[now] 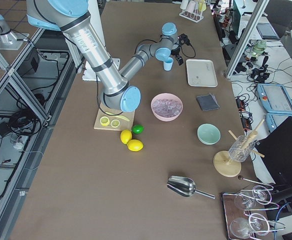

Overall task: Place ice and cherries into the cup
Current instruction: 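Open the right gripper to drop the ice cube into the cup, then move the right gripper back over the ice bowl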

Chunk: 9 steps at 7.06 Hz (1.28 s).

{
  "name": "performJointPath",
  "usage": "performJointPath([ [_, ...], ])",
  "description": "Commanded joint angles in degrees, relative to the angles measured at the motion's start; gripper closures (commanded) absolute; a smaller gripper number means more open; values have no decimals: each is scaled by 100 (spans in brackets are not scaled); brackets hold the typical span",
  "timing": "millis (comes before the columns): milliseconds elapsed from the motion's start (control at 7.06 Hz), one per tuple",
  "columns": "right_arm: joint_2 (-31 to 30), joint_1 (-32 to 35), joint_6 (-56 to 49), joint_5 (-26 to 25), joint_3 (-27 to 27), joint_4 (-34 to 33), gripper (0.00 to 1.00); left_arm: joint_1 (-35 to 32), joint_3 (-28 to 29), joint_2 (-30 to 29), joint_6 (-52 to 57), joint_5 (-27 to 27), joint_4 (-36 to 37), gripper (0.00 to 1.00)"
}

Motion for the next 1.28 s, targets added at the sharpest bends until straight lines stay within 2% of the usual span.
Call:
performJointPath([
  [0, -912, 654, -316, 431, 701, 3, 1, 4, -5, 88, -12, 3, -148, 2],
  [142, -1300, 744, -396, 345, 957, 12, 1, 4, 12, 105, -4, 3, -157, 2],
  [567, -2031, 762, -326, -340, 1021, 65, 1, -5, -31, 105, -12, 12, -166, 2],
  [709, -2146, 754, -317, -437, 1004, 65, 5, 4, -40, 97, -12, 12, -166, 2],
  [1134, -2471, 710, -160, -491, 854, 65, 7, 38, -14, 44, 5, 29, -166, 2],
])
